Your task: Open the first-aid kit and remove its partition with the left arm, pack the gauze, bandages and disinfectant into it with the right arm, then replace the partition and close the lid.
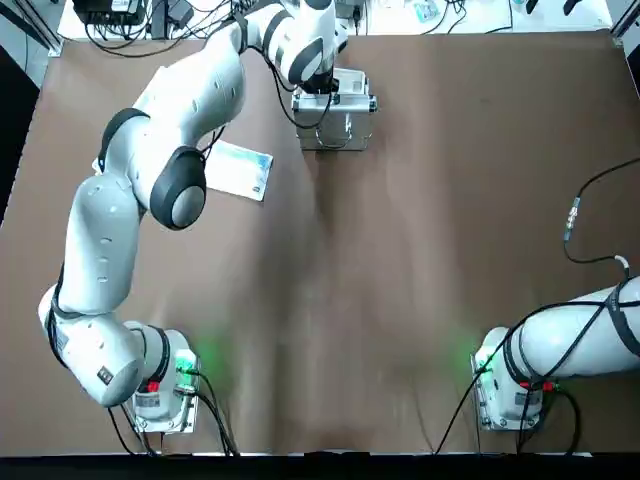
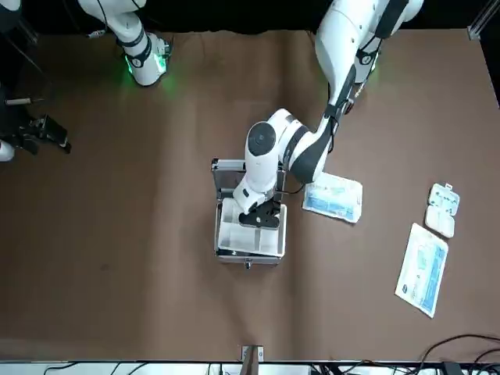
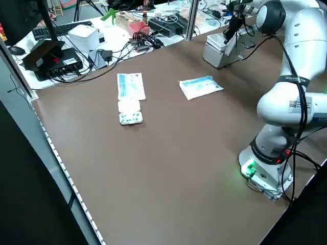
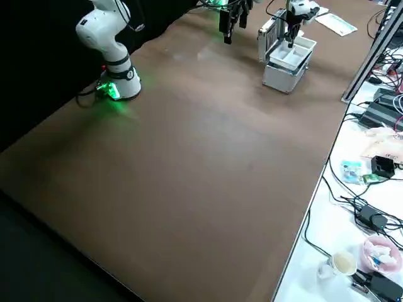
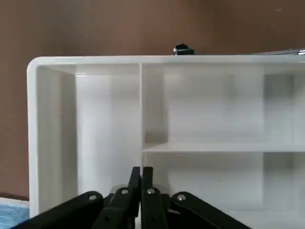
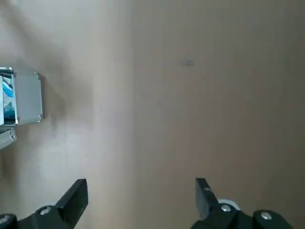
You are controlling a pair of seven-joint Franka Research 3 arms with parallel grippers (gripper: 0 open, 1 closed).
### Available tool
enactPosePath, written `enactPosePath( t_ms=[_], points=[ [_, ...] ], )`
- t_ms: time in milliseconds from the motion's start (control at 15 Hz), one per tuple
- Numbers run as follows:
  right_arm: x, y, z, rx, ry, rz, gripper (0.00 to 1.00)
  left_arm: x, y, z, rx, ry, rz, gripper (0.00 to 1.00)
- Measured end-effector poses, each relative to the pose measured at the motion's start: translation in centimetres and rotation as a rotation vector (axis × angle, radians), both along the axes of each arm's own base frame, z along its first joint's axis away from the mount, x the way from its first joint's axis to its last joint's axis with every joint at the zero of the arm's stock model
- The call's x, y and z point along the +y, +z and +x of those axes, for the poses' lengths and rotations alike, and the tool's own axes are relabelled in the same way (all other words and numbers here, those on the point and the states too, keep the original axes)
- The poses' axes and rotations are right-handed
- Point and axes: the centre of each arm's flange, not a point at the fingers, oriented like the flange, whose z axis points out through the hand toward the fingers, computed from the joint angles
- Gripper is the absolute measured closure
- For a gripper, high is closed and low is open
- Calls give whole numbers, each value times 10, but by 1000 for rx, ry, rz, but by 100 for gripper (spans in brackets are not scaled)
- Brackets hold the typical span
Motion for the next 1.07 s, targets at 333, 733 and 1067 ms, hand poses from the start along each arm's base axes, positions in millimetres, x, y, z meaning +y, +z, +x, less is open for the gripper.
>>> enactPosePath(
  t_ms=[333, 733, 1067],
  points=[
    [0, -1, 0, 4, 1, -6, 0, -1, -1, 0, 0, 11, -7, 97],
    [0, -1, -1, 13, 6, -28, 0, -4, -5, -4, 0, 27, -20, 97],
    [1, -1, -1, 14, 9, -29, 0, -6, -6, -4, -8, 25, -30, 97]
  ],
)
